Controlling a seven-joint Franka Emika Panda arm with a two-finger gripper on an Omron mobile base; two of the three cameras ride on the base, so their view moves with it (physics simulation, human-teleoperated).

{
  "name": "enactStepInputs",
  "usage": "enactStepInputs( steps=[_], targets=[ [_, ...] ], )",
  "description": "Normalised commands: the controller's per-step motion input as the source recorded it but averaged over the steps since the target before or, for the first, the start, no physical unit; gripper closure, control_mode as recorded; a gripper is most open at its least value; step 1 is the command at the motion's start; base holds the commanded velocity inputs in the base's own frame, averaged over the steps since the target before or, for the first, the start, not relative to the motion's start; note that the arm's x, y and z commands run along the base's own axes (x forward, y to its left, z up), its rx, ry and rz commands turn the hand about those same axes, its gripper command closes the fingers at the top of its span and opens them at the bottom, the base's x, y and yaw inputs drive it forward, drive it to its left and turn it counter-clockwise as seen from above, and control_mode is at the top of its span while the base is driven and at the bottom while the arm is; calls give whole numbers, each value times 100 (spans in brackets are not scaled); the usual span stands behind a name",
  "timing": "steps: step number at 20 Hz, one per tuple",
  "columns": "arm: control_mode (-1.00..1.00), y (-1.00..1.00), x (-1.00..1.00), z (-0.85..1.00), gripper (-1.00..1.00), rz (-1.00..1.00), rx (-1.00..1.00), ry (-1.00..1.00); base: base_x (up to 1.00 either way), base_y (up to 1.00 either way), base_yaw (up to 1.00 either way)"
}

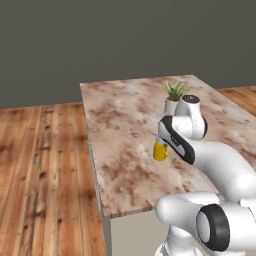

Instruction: Clear the mugs and bowl far away from the sink.

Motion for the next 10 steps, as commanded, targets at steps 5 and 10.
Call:
enactStepInputs(
  steps=[5,10],
  targets=[
    [-100,0,-100,63,-100,-1,0,-5,0,0,0],
    [-100,2,-68,39,-100,-4,0,-15,0,0,0]
  ],
)
